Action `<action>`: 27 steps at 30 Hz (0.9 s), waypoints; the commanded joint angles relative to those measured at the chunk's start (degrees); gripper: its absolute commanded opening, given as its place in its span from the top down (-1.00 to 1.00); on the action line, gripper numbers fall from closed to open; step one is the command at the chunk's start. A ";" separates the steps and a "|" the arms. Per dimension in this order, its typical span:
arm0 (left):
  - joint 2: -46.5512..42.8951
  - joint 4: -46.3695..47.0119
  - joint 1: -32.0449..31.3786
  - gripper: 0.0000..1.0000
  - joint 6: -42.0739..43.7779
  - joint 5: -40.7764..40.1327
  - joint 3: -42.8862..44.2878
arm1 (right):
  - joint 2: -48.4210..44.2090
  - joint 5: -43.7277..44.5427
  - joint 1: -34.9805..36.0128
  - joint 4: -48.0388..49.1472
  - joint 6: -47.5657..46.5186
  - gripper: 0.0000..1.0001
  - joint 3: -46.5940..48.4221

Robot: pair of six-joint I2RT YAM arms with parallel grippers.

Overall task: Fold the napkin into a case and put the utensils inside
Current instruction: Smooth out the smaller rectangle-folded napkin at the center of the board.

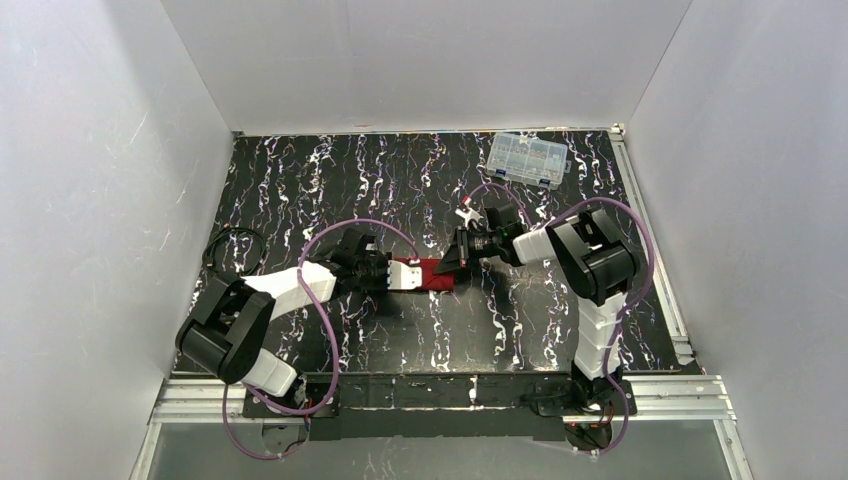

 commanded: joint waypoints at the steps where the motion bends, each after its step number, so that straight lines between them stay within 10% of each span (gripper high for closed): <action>1: 0.56 -7.23 0.18 1.00 -0.65 -2.56 -2.76 | -3.18 -1.05 -1.36 0.35 -0.03 0.97 0.88; 9: 0.43 -7.33 0.09 1.00 -0.93 -2.71 -2.76 | -11.86 -4.35 2.25 17.66 14.88 0.97 -0.86; 19: 0.38 -7.08 0.09 1.00 -0.45 -3.23 -3.18 | 4.77 -10.91 4.84 48.30 32.06 0.97 -7.86; 23: 0.35 -6.87 0.09 1.00 -0.12 -3.35 -3.44 | 8.28 -10.34 3.24 44.57 29.02 0.97 -7.88; 27: 0.24 -6.66 0.09 1.00 0.32 -3.58 -3.73 | 6.70 -5.27 2.87 16.59 11.57 0.97 -4.72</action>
